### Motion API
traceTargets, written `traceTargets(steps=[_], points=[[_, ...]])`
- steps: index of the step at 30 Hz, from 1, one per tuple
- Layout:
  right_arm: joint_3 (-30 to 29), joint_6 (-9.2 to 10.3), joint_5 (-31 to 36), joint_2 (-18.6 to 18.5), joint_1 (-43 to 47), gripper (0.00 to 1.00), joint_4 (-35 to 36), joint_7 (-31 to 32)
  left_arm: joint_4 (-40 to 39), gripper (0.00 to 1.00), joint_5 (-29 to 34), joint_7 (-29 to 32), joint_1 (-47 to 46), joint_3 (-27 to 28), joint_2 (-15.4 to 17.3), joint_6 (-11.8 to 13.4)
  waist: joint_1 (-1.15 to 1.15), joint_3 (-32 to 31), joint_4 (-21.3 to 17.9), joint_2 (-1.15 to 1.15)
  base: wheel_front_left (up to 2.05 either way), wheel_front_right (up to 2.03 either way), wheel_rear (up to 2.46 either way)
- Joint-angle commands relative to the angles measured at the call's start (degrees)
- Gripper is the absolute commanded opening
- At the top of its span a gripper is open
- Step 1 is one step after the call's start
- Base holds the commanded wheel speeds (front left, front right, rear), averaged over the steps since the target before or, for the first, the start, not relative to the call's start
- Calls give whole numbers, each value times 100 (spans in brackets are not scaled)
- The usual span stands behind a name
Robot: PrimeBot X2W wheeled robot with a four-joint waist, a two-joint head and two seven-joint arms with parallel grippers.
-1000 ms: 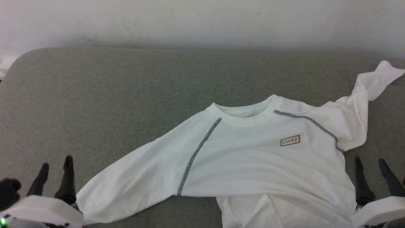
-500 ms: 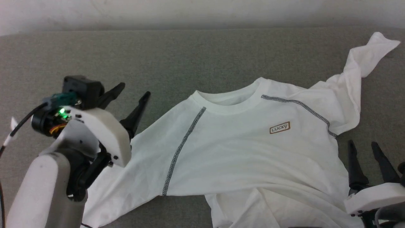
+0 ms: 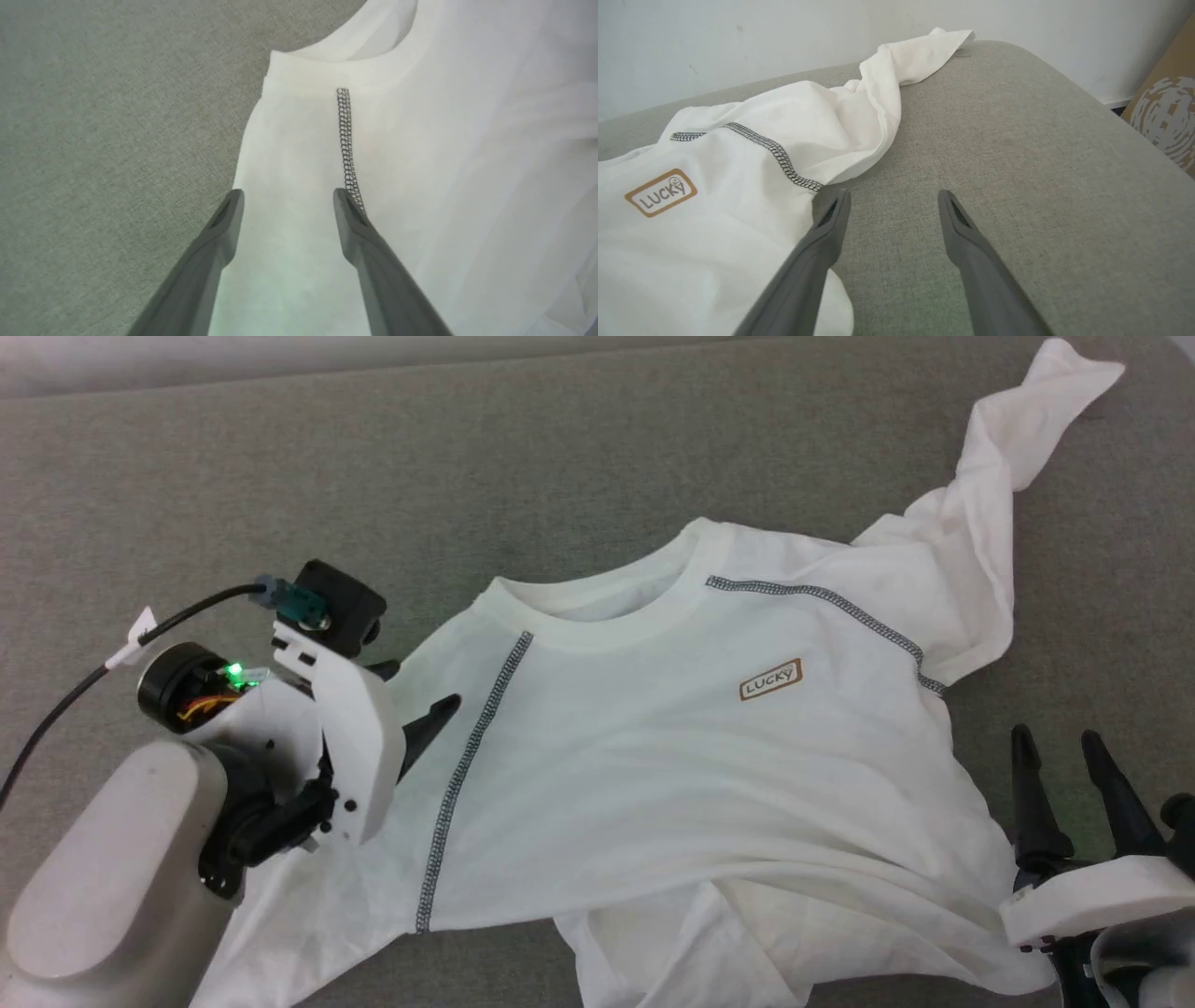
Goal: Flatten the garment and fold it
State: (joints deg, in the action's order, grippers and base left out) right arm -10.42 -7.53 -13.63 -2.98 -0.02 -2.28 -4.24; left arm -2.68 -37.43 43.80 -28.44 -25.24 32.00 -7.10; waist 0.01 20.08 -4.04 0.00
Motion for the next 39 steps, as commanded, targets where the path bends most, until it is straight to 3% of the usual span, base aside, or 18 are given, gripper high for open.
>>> traceTargets(steps=[1,14,20,21,22,26,33,39], points=[[18,4,-18,10,-98,100,-7,-46,59,100,-26,-30,-94,-39,73,-37,-1,107,-105,0,0,0,0],[7,4,35,11,-115,100,103,28,781,100,93,-23,-216,-228,338,70,-1,311,-157,0,0,0,0],[38,4,21,11,-151,100,140,62,867,100,-361,454,-54,-283,287,76,-1,381,-161,0,0,0,0],[42,4,17,11,-156,100,145,65,854,33,-504,592,-4,-314,271,65,-1,392,-163,0,0,0,0],[44,4,15,11,-161,100,151,68,825,0,-633,700,36,-338,261,54,-1,406,-165,0,0,0,0],[40,4,14,11,-195,100,162,77,690,0,-934,732,98,-292,262,26,-1,444,-170,0,0,0,0],[14,4,14,11,-215,100,95,56,659,0,-1114,-208,85,239,76,85,-1,175,-104,0,0,0,0],[-47,4,36,11,-129,100,65,86,259,0,-1108,-805,511,467,120,95,-1,-210,48,0,0,0,0]])
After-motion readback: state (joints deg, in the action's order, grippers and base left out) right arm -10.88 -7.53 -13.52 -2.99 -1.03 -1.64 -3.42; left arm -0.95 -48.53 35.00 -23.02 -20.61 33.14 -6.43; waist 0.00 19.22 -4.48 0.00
